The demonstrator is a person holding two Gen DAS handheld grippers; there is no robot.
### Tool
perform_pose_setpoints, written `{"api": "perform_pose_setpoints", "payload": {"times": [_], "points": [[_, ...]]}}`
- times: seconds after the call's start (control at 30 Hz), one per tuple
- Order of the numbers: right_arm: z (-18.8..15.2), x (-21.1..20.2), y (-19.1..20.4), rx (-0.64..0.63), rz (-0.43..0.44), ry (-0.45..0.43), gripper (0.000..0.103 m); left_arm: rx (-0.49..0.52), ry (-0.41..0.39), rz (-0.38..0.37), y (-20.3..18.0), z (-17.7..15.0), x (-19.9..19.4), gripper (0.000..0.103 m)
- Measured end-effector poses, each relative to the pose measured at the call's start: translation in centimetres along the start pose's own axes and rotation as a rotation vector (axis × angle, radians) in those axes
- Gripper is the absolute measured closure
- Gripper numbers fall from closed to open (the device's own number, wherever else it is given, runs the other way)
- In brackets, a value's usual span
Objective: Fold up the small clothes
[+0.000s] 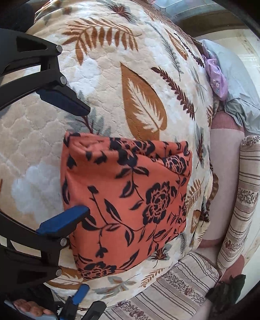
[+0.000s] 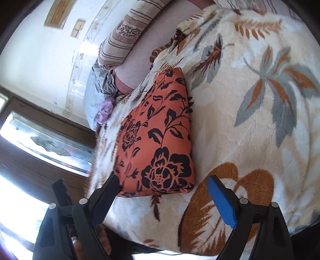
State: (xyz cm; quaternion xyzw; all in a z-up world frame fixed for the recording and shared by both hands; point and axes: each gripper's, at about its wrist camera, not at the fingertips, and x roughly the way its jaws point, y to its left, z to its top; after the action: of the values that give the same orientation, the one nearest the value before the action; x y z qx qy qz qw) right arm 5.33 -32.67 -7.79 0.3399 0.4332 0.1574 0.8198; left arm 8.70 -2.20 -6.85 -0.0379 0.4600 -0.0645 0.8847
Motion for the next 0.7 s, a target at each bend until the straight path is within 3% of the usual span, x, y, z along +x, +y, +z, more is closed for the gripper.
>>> {"api": "perform_pose_setpoints", "payload": {"times": [0.07, 0.17, 0.3, 0.4, 0.5, 0.53, 0.57, 0.6, 0.63, 0.7], "points": [[-0.3, -0.3, 0.9, -0.051, -0.041, -0.033, 0.012, -0.011, -0.029, -0.005, 1.1, 0.1, -0.6, 0.011], [0.2, -0.3, 0.6, -0.016, 0.004, -0.027, 0.012, -0.066, -0.056, -0.043, 3.4, 1.1, -1.0, 0.011], [3.0, 0.7, 0.0, 0.04, 0.004, -0.021, 0.012, -0.138, -0.038, -0.202, 5.5, 3.6, 0.6, 0.011], [6.5, 3.6, -0.2, 0.051, 0.002, 0.027, 0.012, -0.163, 0.022, -0.286, 5.5, 5.6, 3.5, 0.011], [8.5, 7.9, -1.0, 0.038, -0.092, 0.114, 0.012, -0.192, 0.126, -0.31, 5.0, 6.1, 7.3, 0.011], [8.6, 9.1, -1.0, 0.027, -0.093, 0.145, 0.012, -0.163, 0.1, -0.301, 4.5, 6.1, 7.2, 0.016], [8.5, 9.6, -0.1, -0.039, -0.114, 0.149, 0.027, -0.103, 0.094, -0.313, 3.6, 6.2, 7.0, 0.028], [8.3, 10.2, 1.1, -0.122, -0.146, 0.177, 0.047, -0.067, 0.113, -0.363, 2.9, 6.2, 7.1, 0.062], [8.0, 10.9, 2.3, -0.176, -0.177, 0.219, 0.055, -0.067, 0.122, -0.372, 2.5, 6.3, 7.0, 0.065], [8.1, 10.8, 4.7, -0.281, -0.249, 0.212, 0.067, -0.038, 0.096, -0.344, 1.6, 6.9, 6.1, 0.072]]}}
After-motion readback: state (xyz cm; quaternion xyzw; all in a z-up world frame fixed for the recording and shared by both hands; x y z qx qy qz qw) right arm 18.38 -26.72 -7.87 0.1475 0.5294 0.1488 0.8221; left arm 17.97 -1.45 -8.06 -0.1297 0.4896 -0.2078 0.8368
